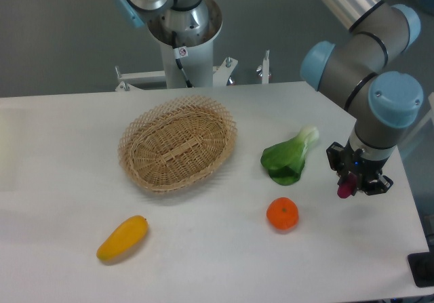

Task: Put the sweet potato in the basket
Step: 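Hold the purple sweet potato in the gripper beside the bok choy, then carry the held sweet potato over the wicker basket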

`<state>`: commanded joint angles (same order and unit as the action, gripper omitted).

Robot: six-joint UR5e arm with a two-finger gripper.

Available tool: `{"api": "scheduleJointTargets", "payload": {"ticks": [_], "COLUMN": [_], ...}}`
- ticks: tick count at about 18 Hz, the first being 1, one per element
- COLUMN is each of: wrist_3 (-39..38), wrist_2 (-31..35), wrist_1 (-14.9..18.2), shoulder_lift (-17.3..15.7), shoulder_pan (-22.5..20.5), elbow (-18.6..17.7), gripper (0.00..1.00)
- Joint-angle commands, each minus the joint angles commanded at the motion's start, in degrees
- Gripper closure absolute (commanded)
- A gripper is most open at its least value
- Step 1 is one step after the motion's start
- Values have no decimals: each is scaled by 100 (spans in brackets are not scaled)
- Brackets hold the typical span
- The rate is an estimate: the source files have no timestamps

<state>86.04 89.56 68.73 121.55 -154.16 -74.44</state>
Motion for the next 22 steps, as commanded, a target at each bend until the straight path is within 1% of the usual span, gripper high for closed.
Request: {"api": "scheduleJointTargets", "payload": {"ticks": [12, 15, 19, 22], "wrist_3": [-105, -237, -571, -650], "wrist_2": [-35, -53, -114, -114], "wrist_1": [44, 53, 53, 44], "shoulder_lift": [-35, -44, -53, -96], "shoulder_pan": [35, 53, 176, 351], "elbow": [0, -26, -53, -131], "gripper": [90, 90, 90, 90]}}
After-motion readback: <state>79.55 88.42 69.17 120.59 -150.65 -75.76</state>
